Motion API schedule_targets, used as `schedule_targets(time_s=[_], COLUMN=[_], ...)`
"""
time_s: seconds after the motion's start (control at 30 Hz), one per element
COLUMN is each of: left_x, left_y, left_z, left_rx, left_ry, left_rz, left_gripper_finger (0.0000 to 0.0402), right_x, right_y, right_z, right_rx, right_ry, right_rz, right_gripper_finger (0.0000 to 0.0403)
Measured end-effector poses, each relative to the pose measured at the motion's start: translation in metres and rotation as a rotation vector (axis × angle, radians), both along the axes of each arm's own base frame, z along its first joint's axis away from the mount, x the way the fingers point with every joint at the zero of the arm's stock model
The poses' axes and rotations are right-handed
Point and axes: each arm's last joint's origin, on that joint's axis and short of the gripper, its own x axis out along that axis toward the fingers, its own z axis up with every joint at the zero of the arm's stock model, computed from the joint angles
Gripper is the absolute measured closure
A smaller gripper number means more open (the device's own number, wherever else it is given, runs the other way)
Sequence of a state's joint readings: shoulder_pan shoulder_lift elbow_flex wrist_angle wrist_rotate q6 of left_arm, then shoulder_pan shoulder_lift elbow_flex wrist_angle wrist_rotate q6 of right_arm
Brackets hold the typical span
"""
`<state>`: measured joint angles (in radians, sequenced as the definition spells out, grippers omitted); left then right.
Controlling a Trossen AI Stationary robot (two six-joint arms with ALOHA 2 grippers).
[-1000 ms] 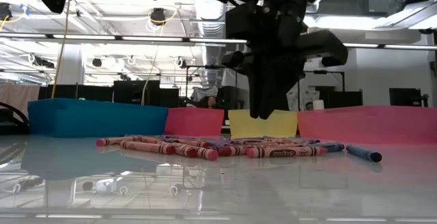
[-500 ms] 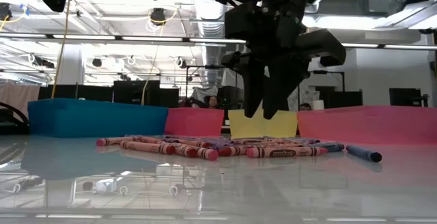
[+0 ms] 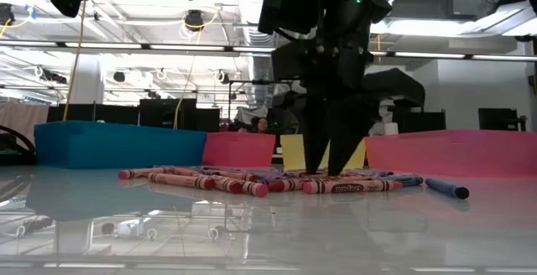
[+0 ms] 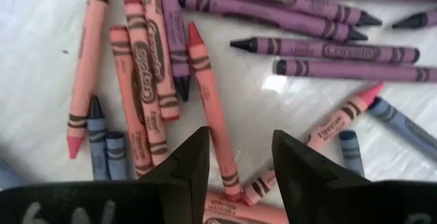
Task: Sort crayons
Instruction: Put the red crayon into the yellow bin
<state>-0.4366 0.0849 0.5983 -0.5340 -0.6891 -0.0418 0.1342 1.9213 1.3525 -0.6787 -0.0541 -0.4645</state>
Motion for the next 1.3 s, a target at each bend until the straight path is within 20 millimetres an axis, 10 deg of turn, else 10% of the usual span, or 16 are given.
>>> schedule_targets(time_s=[0.43,0.93,1.3], left_x=[0.000,0.000,0.000], left_y=[0.000,0.000,0.000], left_z=[-0.003,-0.003,-0.003], left_rx=[-0.009,-0.019,-0.021], left_ry=[0.022,0.019,0.017], left_rz=[0.003,0.004,0.006], left_gripper_finger=[0.0256,0.0256,0.0256], right_x=[0.005,0.004,0.004], right_y=[-0.001,-0.004,-0.018], right_z=[-0.014,-0.014,0.017], right_rx=[-0.031,-0.019,-0.025], right_ry=[0.021,0.041,0.059], right_rz=[-0.059,-0.171,-0.227], right_gripper_finger=[0.0258,0.0395,0.0399])
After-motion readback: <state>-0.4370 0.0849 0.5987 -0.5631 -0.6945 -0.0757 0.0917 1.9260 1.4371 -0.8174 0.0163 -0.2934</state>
